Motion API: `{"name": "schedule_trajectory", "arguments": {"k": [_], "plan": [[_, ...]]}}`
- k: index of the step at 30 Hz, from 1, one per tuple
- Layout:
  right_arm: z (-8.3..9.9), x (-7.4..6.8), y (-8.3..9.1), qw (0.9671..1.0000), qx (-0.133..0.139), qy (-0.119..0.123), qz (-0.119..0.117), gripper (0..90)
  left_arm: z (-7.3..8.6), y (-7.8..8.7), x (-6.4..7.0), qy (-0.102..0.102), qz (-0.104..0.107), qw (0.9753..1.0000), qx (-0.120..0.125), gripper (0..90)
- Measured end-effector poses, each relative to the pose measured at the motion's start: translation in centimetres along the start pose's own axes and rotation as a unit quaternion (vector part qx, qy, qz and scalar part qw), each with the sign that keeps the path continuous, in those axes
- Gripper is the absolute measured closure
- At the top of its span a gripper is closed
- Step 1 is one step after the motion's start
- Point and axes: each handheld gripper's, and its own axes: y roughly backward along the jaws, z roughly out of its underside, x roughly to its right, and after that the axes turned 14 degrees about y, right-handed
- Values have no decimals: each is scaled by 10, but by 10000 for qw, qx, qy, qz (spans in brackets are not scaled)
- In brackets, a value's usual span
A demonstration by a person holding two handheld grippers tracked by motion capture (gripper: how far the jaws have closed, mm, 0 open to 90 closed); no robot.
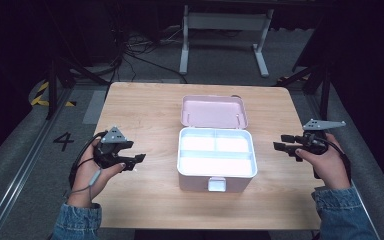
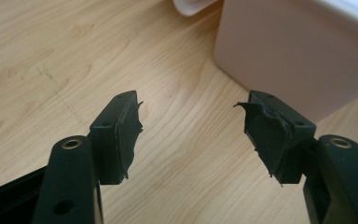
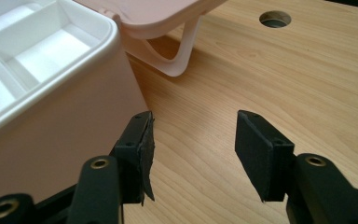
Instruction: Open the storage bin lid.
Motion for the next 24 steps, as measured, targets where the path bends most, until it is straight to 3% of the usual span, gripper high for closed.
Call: {"name": "schedule_trajectory", "arguments": {"k": [4,11,15,21,24], "plan": [[4,3,-1,10000,-36,-77,25,471,8,-10,-10,88,-140,9995,-271,352],[11,7,-6,9998,-145,-144,18,463,19,-20,-22,279,-246,9981,-493,348],[14,9,-10,9996,-216,-171,1,457,22,-24,-26,265,-298,9970,-669,336],[19,11,-17,9991,-385,-171,39,452,29,-34,-29,401,-238,9925,-1128,317],[22,12,-21,9983,-557,-157,94,450,31,-38,-30,404,-347,9904,-1276,313]]}}
